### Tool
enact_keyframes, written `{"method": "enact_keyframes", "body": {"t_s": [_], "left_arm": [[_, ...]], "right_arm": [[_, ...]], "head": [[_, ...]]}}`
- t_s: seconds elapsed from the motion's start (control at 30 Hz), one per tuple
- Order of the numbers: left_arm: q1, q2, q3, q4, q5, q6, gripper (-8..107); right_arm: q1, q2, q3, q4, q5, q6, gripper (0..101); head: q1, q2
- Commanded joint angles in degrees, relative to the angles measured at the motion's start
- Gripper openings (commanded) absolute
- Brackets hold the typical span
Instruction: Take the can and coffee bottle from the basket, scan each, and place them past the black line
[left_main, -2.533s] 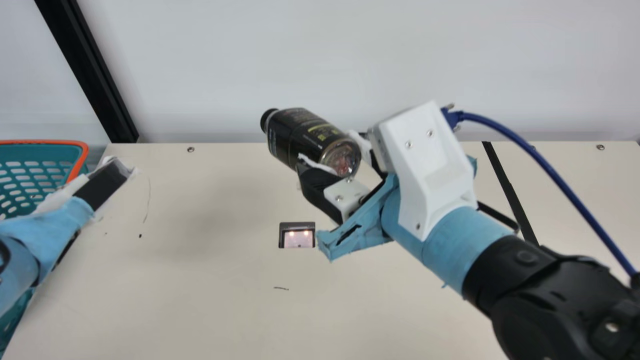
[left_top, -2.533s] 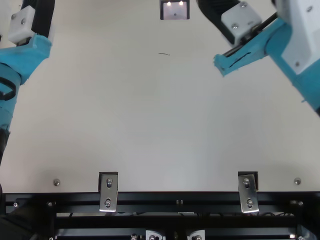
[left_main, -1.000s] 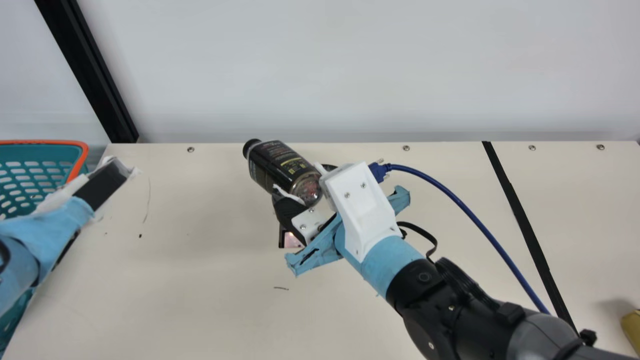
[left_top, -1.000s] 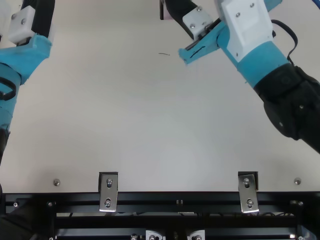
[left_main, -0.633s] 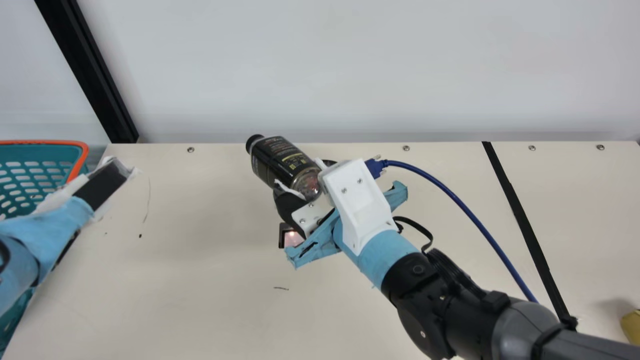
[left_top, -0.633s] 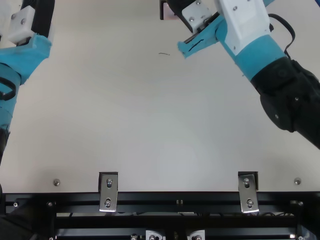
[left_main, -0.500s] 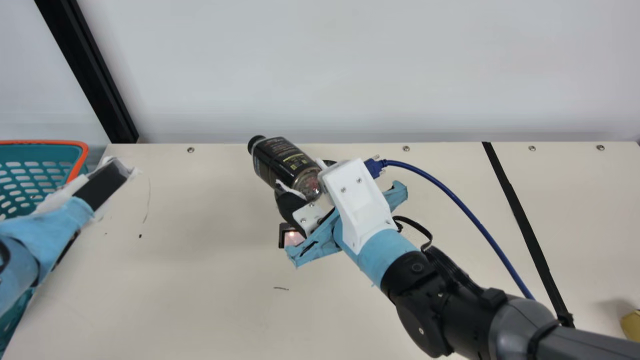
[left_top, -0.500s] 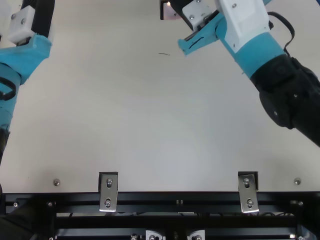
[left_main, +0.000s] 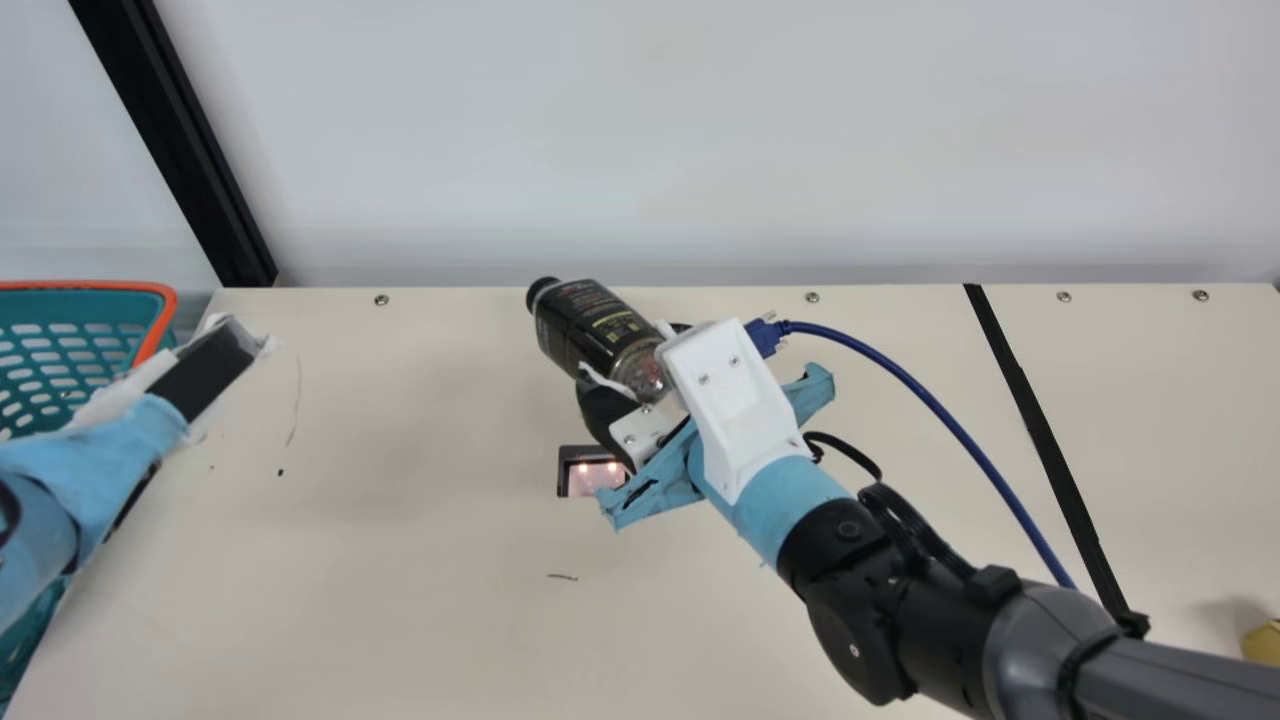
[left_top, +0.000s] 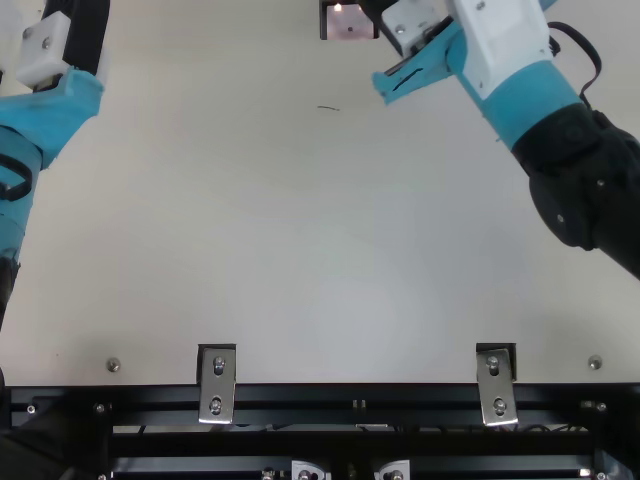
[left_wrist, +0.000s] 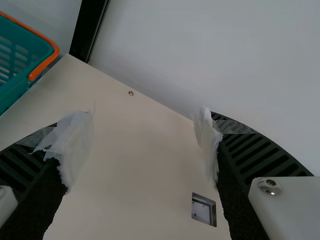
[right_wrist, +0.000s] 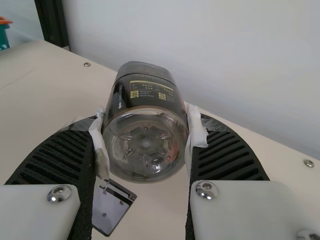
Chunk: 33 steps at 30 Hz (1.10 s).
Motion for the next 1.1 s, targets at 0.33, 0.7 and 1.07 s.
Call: {"method": "enact_keyframes", "body": {"t_s": [0.33,0.7,1.07], "left_arm": [[0.0,0.0,0.0,0.0,0.0,0.0,90],[0.0,0.0,0.0,0.0,0.0,0.0,90],[0.0,0.0,0.0,0.0,0.0,0.0,90]], "right_arm": [[-1.02,-2.63,1.88,-0.68,0.56,1.54,0],[-1.45,-12.64,-1.17,-2.79,12.21,2.23,0],[-0.21,-20.99,-7.96,-10.47,32.46,8.09,0]], "head": [[-0.22,-0.18],[-0.22,-0.18],[-0.22,-0.18]]}}
